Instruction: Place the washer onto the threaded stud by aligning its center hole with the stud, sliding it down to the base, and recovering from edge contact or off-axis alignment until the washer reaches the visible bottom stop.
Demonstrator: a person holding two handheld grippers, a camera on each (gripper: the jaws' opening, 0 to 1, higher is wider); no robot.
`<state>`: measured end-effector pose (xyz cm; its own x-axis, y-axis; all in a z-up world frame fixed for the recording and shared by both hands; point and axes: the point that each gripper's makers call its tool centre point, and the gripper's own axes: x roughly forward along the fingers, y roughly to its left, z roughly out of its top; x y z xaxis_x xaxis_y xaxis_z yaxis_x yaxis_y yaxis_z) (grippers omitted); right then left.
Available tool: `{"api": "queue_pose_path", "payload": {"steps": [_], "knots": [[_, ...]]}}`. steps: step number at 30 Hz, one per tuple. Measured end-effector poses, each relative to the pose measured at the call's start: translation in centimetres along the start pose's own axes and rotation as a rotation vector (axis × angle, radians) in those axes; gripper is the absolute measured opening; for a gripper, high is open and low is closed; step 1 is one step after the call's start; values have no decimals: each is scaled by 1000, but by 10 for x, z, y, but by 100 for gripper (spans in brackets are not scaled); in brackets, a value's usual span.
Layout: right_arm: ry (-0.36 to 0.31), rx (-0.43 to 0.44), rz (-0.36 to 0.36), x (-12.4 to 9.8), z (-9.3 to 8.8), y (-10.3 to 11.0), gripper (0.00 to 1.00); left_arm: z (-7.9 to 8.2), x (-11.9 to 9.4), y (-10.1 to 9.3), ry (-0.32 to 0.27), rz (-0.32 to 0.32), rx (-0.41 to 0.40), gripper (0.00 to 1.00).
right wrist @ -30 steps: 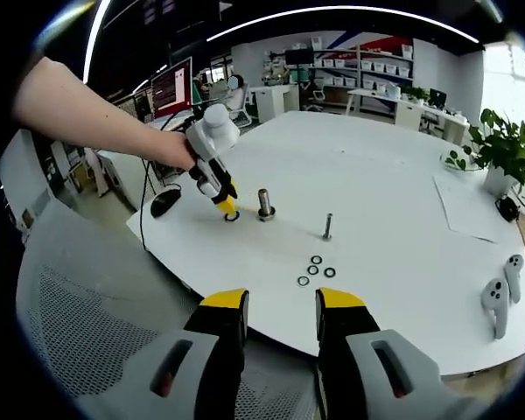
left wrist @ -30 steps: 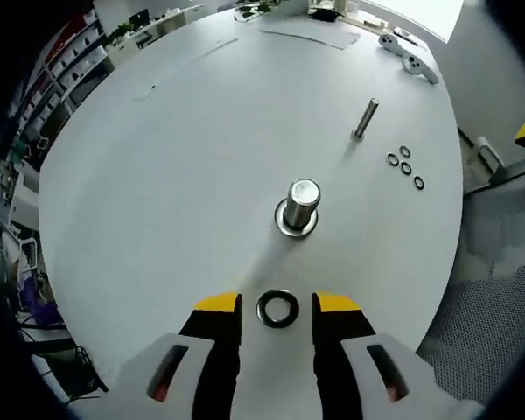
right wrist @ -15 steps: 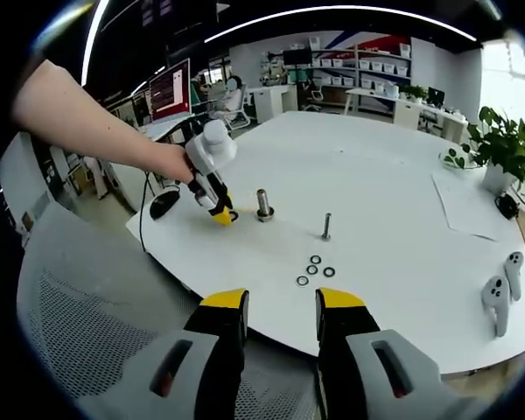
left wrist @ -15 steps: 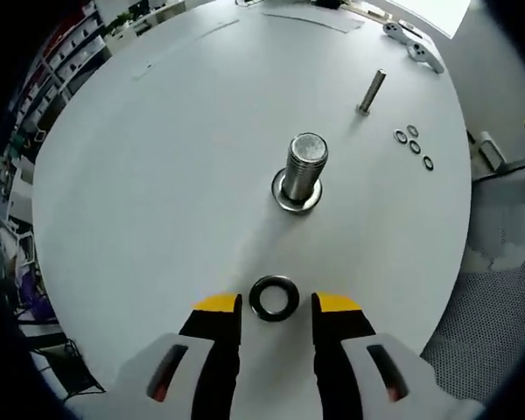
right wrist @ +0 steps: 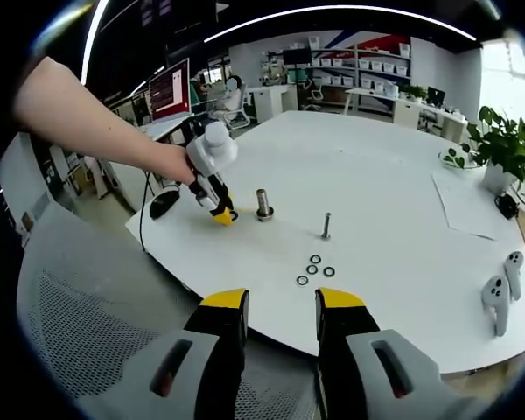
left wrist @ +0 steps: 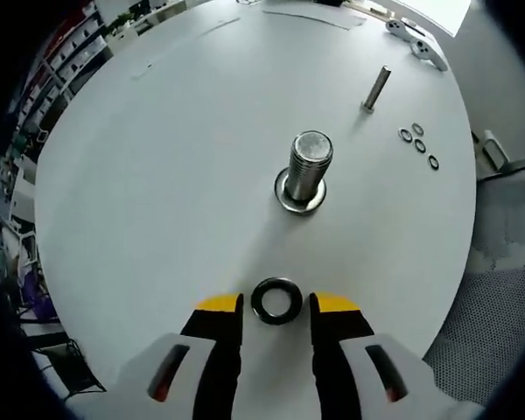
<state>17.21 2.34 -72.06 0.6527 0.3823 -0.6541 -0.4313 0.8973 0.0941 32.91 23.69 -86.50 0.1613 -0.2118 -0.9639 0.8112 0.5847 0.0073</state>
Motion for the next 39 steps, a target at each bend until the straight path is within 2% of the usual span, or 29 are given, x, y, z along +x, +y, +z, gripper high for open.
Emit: {"api": "queue_pose_path", "payload": {"steps": [3,18,22,27,39], "knots": [[-2,2,-1,0,0,0,33,0,1,0,-13,1,-5,21],[0,-2,5,0,0,1,33,-8,-1,-4,8,3,-26,21],[0,-5,7,0,0,1,33,-13,-2,-7,26,-4,5,21],[-1,-5,11,0,0,2,33,-16,-4,-9,32,-7,6,21],[-3,-9,16,0,1,2,33,-15,-4,-10,60,-2,-3,22]]}}
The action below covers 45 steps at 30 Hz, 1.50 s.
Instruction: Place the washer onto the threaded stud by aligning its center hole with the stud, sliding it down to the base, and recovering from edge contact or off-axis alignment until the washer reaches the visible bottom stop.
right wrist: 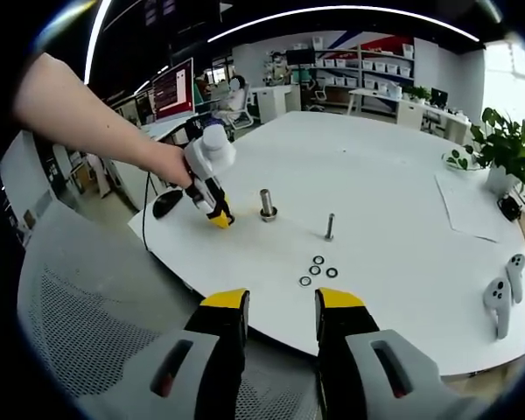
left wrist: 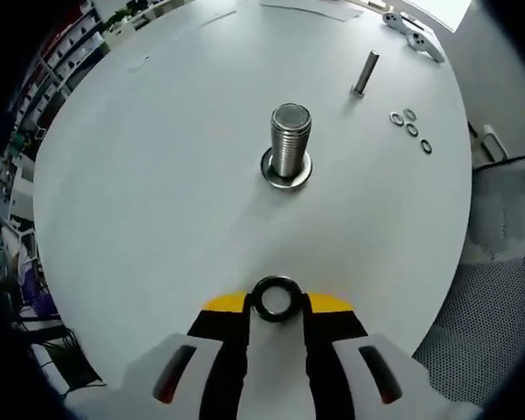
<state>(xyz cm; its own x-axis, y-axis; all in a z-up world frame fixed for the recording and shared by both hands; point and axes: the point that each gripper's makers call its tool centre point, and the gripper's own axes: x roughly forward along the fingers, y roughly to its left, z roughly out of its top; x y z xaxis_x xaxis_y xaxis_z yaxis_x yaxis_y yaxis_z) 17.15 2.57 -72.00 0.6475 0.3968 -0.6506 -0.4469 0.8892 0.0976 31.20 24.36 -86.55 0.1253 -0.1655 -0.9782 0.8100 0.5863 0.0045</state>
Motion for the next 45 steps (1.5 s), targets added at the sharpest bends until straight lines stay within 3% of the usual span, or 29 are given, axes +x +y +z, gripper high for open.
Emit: {"api": "queue_pose_path", "payload": {"steps": [14,25,30,35,38,45], "knots": [[9,-3,5,1,-1,1,33,0,1,1,30,17,-23,21],[7,-2,4,1,-1,1,32,0,1,2,3,13,-30,20],[7,-1,4,0,-1,0,32,-1,-1,1,-70,32,-15,19],[4,1,7,0,-1,1,32,0,-1,1,-70,30,-40,19],[6,-3,8,0,-1,1,32,-1,-2,0,-73,37,-1,19],[4,-5,16,1,0,3,32,2,-9,0,-95,29,-13,18]]}}
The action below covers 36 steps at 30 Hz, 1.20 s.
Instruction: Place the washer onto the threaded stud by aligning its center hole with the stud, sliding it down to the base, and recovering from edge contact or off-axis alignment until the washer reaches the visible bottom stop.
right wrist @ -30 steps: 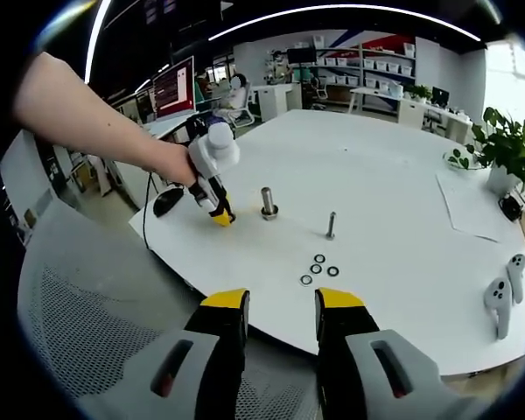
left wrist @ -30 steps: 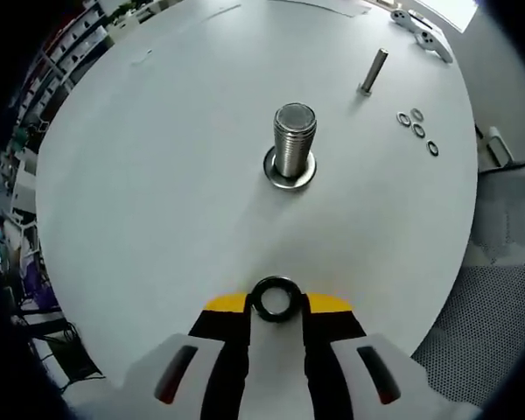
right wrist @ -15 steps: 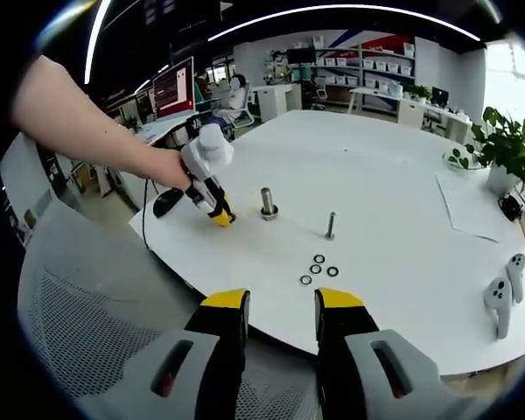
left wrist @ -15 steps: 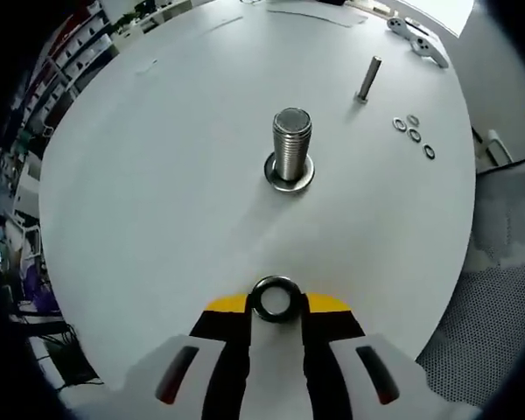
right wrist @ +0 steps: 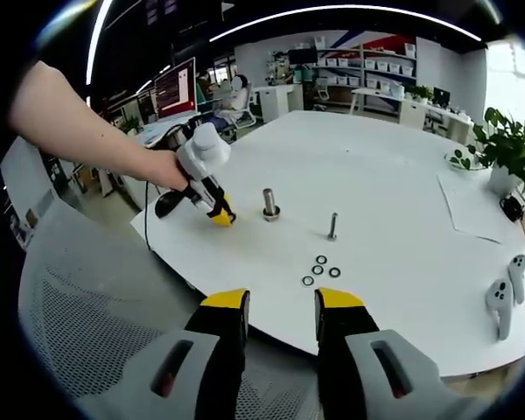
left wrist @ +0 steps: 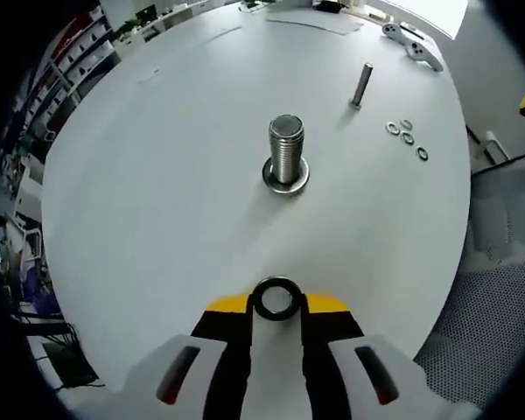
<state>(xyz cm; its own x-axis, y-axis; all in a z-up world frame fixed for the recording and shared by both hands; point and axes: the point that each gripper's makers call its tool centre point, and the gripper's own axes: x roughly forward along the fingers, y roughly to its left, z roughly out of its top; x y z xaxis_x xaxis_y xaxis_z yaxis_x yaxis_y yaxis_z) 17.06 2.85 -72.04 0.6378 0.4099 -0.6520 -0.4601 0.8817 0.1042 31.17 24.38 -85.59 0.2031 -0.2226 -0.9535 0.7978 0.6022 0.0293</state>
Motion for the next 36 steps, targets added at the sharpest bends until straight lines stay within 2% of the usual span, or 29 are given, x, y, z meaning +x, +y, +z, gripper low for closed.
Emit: {"api": "queue_pose_path", "payload": {"steps": [9,23,36], "knots": [[10,-2,3,1,-1,0,32,14,-9,0,-25,-14,22,18],[7,-3,9,1,-1,1,32,65,-35,-6,-103,-27,90,18],[-5,5,1,0,0,0,32,94,-44,-9,-129,-29,129,19]]}}
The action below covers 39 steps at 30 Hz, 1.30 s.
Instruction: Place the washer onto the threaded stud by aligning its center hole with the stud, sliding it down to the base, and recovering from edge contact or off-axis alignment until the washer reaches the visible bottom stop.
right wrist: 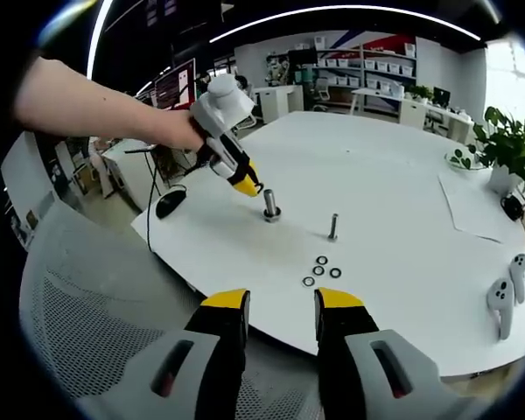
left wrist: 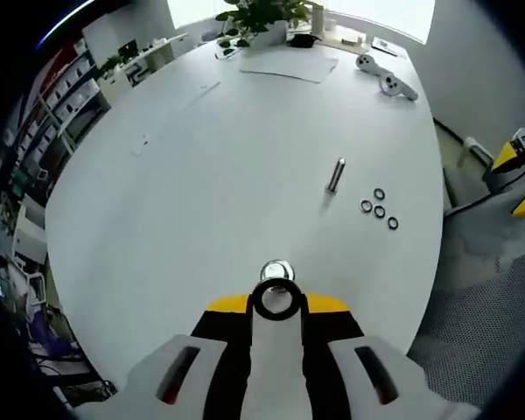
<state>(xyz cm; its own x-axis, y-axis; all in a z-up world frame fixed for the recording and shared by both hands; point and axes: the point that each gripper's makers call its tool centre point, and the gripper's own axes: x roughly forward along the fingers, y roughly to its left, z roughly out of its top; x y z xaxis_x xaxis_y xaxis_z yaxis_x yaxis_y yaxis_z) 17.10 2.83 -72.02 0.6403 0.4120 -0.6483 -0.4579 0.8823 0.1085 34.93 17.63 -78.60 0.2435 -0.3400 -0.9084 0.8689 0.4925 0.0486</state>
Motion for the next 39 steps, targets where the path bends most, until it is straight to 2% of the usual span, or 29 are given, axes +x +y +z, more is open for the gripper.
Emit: {"api": "queue_pose_path", "payload": {"steps": [14,33,39], "knots": [[1,-2,0,0,0,0,32,10,12,1,22,-5,28,19],[-1,4,-4,0,0,-2,32,11,24,2,47,-17,71,19],[-1,5,-3,1,0,-1,32,12,24,2,73,-44,68,19]]}}
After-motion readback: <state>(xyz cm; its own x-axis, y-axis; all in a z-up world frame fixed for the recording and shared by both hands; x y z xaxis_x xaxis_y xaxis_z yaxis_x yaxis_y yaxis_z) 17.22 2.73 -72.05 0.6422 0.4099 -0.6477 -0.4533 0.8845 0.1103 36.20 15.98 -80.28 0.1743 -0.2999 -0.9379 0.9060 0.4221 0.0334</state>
